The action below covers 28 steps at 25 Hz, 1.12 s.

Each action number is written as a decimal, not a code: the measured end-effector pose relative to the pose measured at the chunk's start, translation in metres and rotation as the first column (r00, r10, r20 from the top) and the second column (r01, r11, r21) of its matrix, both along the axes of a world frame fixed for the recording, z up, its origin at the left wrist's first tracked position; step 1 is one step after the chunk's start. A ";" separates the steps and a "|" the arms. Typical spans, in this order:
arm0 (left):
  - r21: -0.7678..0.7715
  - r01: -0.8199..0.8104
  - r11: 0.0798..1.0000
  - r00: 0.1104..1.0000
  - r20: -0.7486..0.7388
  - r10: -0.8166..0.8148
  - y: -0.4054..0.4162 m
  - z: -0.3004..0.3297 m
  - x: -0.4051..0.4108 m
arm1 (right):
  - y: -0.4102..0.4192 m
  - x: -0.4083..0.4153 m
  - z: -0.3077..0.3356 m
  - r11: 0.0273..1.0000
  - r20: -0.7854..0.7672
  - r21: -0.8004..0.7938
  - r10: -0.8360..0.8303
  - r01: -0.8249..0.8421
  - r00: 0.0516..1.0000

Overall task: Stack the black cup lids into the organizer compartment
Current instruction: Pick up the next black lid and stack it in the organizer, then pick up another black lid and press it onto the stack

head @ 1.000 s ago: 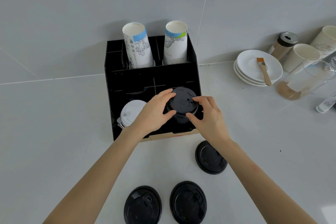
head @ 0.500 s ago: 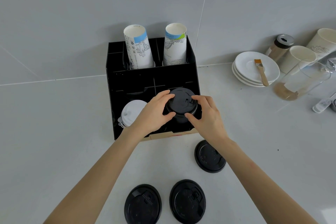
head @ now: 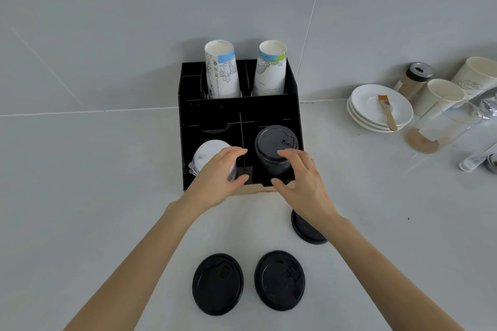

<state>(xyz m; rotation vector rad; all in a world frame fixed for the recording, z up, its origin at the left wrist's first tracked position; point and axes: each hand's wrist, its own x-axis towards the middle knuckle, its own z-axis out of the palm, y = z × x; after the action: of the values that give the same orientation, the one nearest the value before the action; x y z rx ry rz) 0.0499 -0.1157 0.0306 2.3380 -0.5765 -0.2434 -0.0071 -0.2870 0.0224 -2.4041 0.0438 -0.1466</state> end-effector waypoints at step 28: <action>0.160 -0.219 0.963 0.935 -0.246 0.254 0.095 -0.083 -0.174 | 0.074 -0.076 -0.058 0.729 -0.419 -0.050 0.605 -0.682 0.677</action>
<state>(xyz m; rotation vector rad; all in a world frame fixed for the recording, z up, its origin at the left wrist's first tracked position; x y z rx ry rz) -0.1243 -0.0206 -0.0527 2.4193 -0.1486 -0.4842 -0.0830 -0.2128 -0.0351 -2.4564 -0.6853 0.6837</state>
